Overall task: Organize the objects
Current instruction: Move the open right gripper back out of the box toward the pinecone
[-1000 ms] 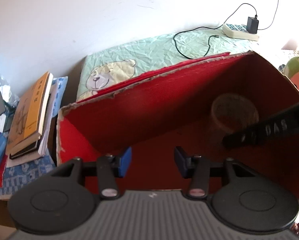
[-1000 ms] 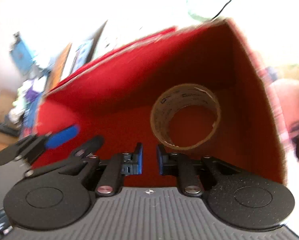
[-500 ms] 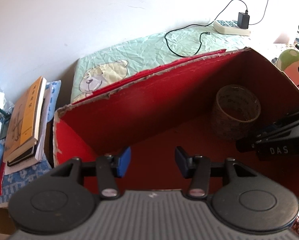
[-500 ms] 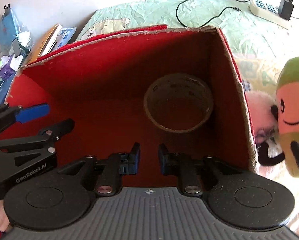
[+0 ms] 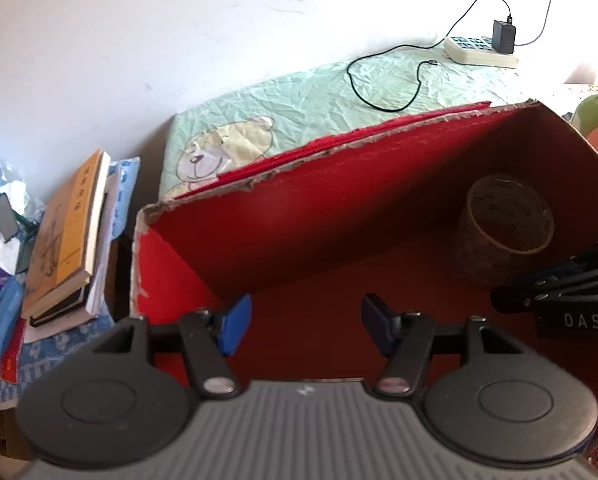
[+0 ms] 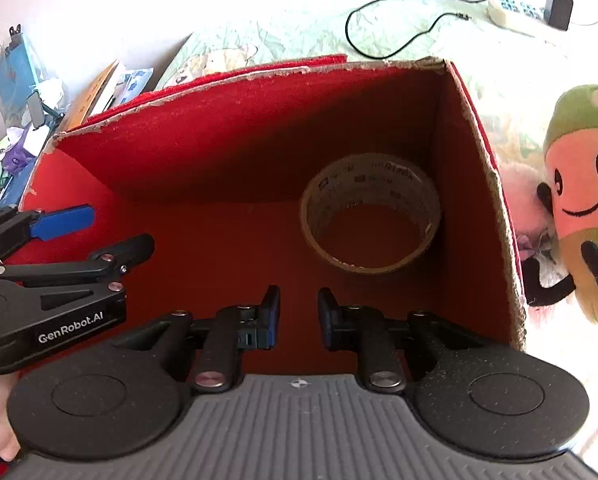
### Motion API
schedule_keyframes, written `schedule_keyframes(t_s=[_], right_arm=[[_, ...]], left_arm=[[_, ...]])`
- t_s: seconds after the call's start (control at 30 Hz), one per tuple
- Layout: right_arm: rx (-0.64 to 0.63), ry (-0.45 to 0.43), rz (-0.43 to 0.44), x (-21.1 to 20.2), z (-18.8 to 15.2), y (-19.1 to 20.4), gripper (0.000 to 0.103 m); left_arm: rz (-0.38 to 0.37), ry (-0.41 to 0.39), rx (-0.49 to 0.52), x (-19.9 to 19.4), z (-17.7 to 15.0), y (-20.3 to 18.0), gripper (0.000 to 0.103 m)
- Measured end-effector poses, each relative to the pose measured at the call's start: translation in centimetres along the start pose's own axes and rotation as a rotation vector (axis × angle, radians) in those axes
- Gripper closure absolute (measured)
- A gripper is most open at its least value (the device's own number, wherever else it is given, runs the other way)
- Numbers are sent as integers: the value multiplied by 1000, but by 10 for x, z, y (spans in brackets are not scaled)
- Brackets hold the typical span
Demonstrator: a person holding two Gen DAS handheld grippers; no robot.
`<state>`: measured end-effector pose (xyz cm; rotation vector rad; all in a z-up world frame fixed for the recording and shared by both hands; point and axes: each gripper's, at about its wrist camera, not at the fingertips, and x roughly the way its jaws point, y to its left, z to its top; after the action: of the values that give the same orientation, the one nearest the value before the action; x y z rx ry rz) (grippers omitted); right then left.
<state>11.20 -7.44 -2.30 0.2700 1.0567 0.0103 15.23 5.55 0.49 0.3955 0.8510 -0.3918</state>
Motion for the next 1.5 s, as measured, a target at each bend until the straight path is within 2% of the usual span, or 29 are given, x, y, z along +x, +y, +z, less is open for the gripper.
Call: schedule_keyframes(t_s=[0.47,0.53,0.63,0.8,0.9,1.0,1.1,1.23,1.3,1.5], right_arm=[[-9,-50,3,4,-8,3,82],[-3,-53,4,-8,-11,-2,82],[23,-90,1,-16,-16,-8,81],[129,-148,76,-34,-25,-20,77],[104,-199,68,-47,-31,-23,76],[103,-230,96,-59,-37,-28,76],[80,-268,112,-60,-31,-18,75],[47,-338,135,-72,-37,-22,64],[31,-366,145,-79,-40,-24,64],[-25,-391,170,-89,-44,-29,63]], left_arm=[[71,6,-31,0,2,1,37],[81,24,-41,2,3,2,38],[116,27,-67,-1,3,2,38],[127,1,-124,-25,6,3,39],[172,-14,-105,-38,7,-5,38],[186,-7,-105,-47,7,-12,36],[196,3,-119,-54,6,-16,35],[200,2,-146,-69,4,-21,35],[209,1,-165,-77,2,-23,35],[238,16,-205,-93,-4,-31,30]])
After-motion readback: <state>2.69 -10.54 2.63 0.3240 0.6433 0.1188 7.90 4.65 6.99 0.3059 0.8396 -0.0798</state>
